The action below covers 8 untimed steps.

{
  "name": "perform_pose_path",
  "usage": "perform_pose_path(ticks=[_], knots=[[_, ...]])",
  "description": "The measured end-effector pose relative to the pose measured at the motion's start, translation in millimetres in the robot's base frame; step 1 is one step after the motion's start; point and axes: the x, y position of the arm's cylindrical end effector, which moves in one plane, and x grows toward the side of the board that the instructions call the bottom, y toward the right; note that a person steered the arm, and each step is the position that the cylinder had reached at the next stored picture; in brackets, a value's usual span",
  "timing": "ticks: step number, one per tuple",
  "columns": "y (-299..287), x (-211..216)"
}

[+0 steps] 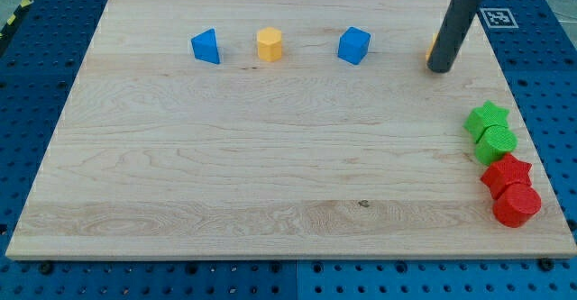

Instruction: Move the heart above the green star

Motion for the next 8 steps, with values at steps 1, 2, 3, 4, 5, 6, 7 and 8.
perform_pose_path(ticks=[1, 2, 3, 4, 5, 6, 7, 8], knots=[[-18.3, -35.4], [-29.7, -68.3], [0.4, -94.5], [50.0, -80.2], [51.1, -44.8], [51.2, -41.4], [42.1, -72.9], [-1.6, -76.0]])
